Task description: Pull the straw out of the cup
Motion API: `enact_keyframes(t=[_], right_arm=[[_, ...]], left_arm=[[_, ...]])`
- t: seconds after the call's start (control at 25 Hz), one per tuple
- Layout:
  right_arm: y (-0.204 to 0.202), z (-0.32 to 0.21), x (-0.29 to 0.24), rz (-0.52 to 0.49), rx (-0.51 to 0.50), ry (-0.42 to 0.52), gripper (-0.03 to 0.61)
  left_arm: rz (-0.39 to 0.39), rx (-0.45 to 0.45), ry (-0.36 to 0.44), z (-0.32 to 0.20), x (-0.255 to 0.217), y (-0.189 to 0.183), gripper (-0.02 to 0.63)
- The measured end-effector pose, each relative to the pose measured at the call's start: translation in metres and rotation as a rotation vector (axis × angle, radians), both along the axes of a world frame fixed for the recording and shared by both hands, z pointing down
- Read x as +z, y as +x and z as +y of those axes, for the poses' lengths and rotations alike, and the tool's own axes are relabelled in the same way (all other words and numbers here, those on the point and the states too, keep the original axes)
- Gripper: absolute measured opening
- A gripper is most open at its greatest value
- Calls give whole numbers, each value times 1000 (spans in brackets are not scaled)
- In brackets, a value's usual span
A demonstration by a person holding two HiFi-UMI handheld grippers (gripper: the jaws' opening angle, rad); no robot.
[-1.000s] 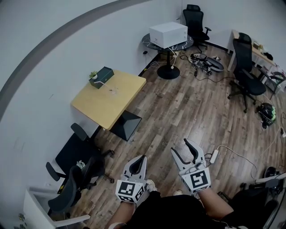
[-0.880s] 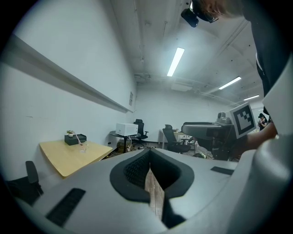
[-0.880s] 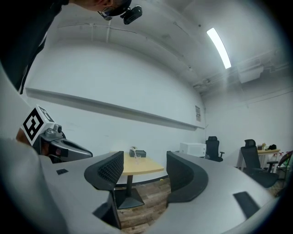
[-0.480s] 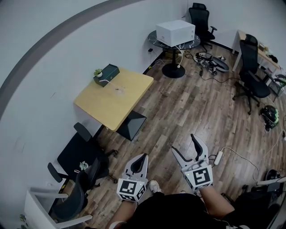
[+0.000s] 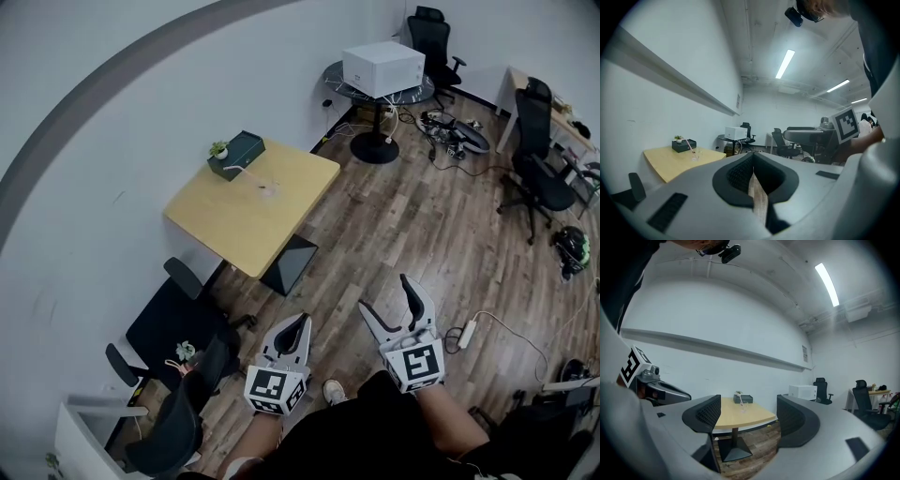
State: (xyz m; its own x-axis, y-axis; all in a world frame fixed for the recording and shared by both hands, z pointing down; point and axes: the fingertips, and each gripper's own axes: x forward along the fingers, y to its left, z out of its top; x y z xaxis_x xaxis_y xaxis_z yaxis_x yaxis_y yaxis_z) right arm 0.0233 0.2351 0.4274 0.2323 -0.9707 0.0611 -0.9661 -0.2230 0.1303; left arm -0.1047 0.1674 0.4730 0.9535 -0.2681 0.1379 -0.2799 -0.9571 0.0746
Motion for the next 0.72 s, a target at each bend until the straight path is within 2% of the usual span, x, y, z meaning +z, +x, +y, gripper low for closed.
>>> enact_keyframes(t=[0.36,0.72], right_arm=[[11,-57,12,-9,-41,-29,374],[57,-106,12,8,-95,-43,374]], left_arm=[[-5,-38,-5,-50,4,9,18],[-8,-101,-30,-96,12,45,19]])
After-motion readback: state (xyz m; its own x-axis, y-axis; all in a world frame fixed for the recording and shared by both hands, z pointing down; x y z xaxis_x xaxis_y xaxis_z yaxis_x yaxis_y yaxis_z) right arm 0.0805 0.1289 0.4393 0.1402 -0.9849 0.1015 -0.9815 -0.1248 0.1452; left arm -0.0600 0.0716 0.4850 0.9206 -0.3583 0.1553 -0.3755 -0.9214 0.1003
